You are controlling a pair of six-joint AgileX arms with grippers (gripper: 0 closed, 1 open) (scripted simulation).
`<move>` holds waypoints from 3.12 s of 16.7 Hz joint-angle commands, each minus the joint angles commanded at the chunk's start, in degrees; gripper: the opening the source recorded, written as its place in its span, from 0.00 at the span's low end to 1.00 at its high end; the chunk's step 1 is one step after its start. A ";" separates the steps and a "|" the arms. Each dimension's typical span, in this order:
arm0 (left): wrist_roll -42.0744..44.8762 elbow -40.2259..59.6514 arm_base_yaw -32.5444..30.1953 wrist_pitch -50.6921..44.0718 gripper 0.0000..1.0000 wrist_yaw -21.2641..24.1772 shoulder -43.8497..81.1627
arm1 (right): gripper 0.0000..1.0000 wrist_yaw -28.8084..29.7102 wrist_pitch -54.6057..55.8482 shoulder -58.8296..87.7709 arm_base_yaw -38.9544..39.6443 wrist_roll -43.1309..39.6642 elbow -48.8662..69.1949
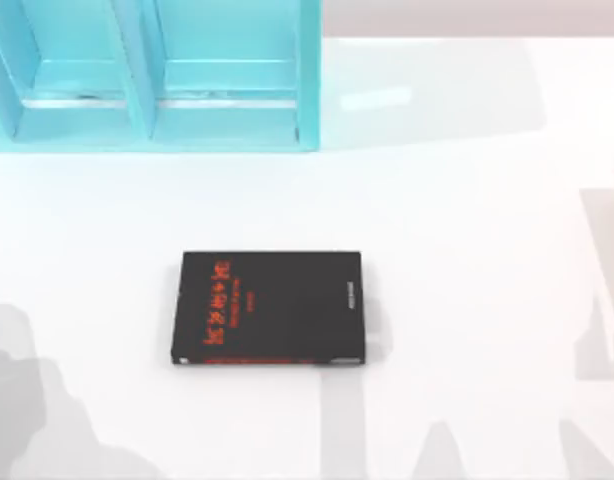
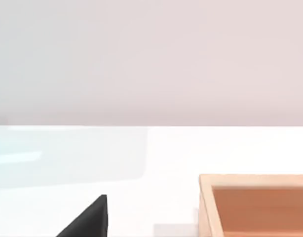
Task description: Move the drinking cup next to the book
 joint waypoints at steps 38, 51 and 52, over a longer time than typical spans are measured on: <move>-0.05 7.51 -0.06 -12.32 0.00 0.05 -4.82 | 1.00 0.00 0.00 0.00 0.00 0.00 0.00; -40.14 24.13 -14.55 -19.17 0.00 -0.67 7.14 | 1.00 0.00 0.00 0.00 0.00 0.00 0.00; -45.86 26.04 -16.60 -20.16 0.00 -0.71 8.74 | 1.00 0.00 0.00 0.00 0.00 0.00 0.00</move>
